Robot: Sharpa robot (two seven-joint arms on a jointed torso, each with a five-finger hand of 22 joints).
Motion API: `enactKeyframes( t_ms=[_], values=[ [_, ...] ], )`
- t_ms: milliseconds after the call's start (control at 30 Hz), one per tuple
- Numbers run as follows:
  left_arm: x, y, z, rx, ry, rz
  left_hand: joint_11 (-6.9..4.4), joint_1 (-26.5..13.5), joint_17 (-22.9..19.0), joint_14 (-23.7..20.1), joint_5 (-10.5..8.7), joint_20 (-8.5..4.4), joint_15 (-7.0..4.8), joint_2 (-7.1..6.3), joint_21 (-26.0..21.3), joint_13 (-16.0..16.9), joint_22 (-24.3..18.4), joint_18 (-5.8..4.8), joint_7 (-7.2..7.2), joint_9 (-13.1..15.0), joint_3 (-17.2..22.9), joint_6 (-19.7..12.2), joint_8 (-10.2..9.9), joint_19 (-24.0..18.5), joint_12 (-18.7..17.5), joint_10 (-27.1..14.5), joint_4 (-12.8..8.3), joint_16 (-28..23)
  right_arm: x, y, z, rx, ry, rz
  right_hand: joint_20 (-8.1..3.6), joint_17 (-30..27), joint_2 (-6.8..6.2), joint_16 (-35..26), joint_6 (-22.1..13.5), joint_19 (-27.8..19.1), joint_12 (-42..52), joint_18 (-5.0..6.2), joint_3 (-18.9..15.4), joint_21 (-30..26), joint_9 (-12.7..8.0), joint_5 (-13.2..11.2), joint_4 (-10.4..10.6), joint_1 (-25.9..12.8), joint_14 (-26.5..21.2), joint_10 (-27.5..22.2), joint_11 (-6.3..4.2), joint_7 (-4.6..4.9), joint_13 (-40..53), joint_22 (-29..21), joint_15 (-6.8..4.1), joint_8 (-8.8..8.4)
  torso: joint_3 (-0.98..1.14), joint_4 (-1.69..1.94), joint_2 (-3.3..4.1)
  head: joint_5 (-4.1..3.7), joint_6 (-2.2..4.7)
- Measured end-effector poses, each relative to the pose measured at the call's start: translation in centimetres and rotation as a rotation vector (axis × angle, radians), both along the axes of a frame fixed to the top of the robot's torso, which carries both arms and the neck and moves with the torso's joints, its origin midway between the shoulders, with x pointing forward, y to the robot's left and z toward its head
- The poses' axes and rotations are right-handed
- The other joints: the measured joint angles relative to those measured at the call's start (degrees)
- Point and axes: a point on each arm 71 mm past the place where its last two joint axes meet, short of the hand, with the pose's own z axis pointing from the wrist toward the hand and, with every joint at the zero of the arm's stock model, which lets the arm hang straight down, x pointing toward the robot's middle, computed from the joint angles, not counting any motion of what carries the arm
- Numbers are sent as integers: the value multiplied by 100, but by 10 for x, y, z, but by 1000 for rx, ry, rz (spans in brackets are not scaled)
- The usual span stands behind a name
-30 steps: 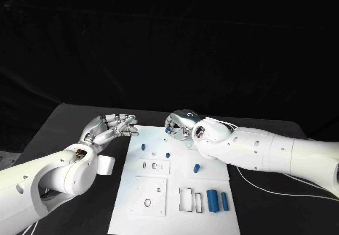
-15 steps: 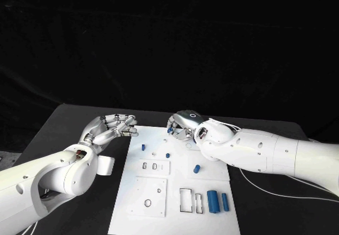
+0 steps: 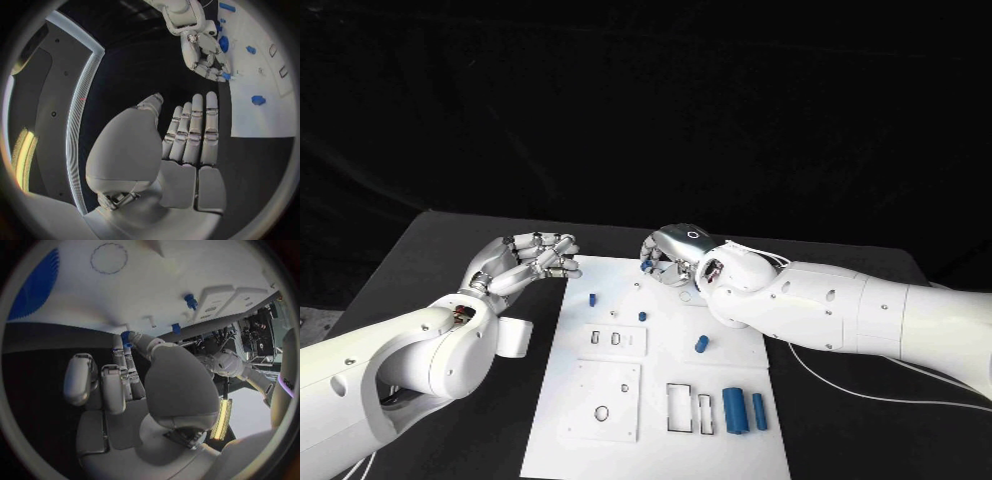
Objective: Assemble the parts on the task board
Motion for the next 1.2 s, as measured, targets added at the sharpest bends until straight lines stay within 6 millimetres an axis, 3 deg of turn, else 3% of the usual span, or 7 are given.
enactKeyframes(
  t_ms=[700,767,867,967,1200],
  values=[
    [1,2,-1,2,2,3,0,0,-1,0,0,0,0,0,0,0,-1,0,0,0,0,0,0,0,0,0,0,0,-3,0,-3,1,8,6,0,4,-21,23,-38,0,0,1,10,28,0,-34,12,-21,0,-54,-7,15,-5,3,0,53,-1,3,6,-10,-4],
    [1,2,-1,2,3,3,0,0,-1,0,0,0,0,0,0,0,-1,0,0,0,0,0,0,0,0,0,0,0,-2,1,-3,-1,11,4,52,-27,-122,23,-261,-117,0,0,14,-91,333,-51,101,-122,0,-367,95,134,-71,-178,88,-62,-1,3,7,-16,-4],
    [1,2,-1,2,3,3,0,0,-1,0,0,0,0,0,0,0,-1,0,0,0,0,0,0,0,0,0,0,0,-2,1,-6,-6,17,1,161,-246,-242,-88,-617,-307,0,2,-52,-321,314,-50,176,-243,-1,-791,228,281,-158,-494,207,-331,-1,7,7,-19,-3],
    [1,2,-1,3,3,2,0,0,6,0,0,0,0,0,0,0,-2,0,-12,0,10,-12,0,0,0,0,-10,0,-1,1,-7,-12,24,-3,207,-427,-277,-164,-805,-434,0,1,-153,-499,277,-83,168,-277,0,-1032,263,311,-209,-733,207,-483,-2,8,8,-24,-2],
    [1,2,-1,3,4,2,0,0,12,0,0,0,0,0,0,0,-2,0,-20,0,16,-20,0,0,0,0,-16,0,-1,0,-8,-19,33,-8,216,-435,-277,-167,-805,-443,0,1,-153,-510,276,-83,167,-277,0,-1051,279,312,-212,-736,207,-483,-4,12,8,-25,-16]
  ],
)
